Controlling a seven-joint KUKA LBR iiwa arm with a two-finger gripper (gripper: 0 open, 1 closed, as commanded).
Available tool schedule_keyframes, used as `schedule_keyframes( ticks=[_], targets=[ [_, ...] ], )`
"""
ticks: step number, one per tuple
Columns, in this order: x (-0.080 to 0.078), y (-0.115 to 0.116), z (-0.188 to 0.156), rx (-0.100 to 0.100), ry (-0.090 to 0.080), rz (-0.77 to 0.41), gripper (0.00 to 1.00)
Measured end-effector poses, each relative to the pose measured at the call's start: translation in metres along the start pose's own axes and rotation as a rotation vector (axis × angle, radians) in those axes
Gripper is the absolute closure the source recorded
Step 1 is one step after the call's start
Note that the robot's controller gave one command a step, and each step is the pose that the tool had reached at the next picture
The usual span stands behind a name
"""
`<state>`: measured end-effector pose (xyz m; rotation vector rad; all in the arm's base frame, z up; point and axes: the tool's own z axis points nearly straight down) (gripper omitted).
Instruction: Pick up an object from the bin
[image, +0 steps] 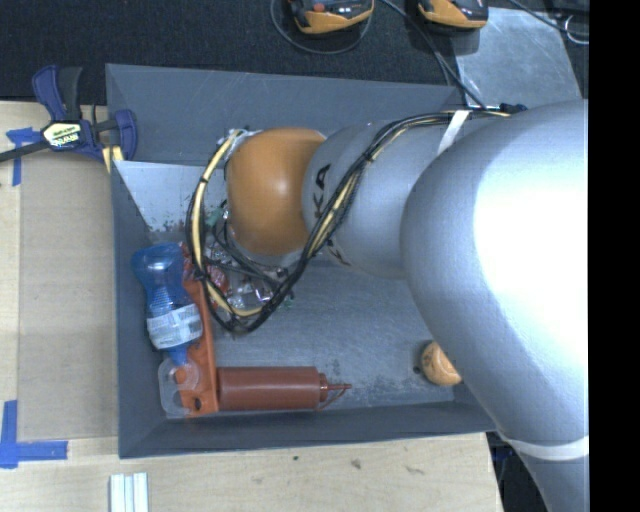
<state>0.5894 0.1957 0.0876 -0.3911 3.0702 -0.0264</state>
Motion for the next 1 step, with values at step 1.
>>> schedule_keyframes(
  ticks=[1],
  targets=[
    [-0.0077, -0.0094, 0.0038, -0.007, -0.002, -0.414, 1.00]
  ],
)
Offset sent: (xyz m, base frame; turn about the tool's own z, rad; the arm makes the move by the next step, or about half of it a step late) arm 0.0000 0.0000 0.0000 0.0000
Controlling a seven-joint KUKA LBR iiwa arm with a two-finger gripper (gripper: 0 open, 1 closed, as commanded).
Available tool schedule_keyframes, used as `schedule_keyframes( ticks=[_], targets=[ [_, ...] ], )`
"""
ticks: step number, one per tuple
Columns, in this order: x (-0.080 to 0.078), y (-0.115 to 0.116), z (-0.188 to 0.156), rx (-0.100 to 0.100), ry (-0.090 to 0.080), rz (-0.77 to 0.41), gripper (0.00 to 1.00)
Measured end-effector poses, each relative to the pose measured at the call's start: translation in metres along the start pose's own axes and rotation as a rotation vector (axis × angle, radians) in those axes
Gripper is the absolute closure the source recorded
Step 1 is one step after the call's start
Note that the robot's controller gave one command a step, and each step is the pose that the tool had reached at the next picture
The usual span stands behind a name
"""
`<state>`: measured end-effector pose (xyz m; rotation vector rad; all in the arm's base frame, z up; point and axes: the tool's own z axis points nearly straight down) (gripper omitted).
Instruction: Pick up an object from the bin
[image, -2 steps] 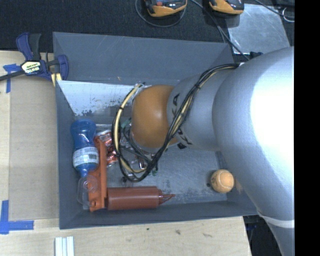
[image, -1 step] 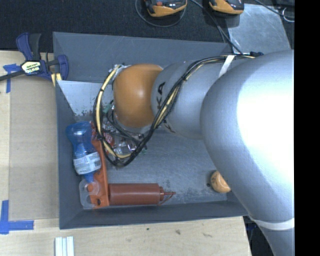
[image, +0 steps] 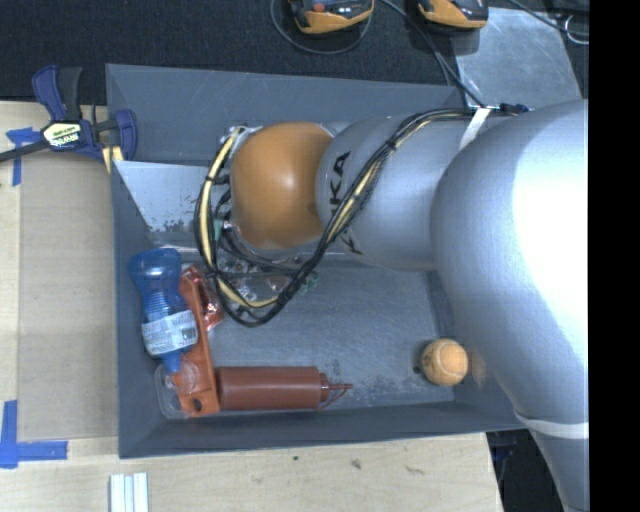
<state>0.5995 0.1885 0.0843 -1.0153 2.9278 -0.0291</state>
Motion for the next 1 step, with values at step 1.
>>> schedule_keyframes(
  ticks=[1],
  targets=[
    [0.0000, 0.0000, 0.0000, 0.000, 0.000, 0.000, 1.00]
  ],
)
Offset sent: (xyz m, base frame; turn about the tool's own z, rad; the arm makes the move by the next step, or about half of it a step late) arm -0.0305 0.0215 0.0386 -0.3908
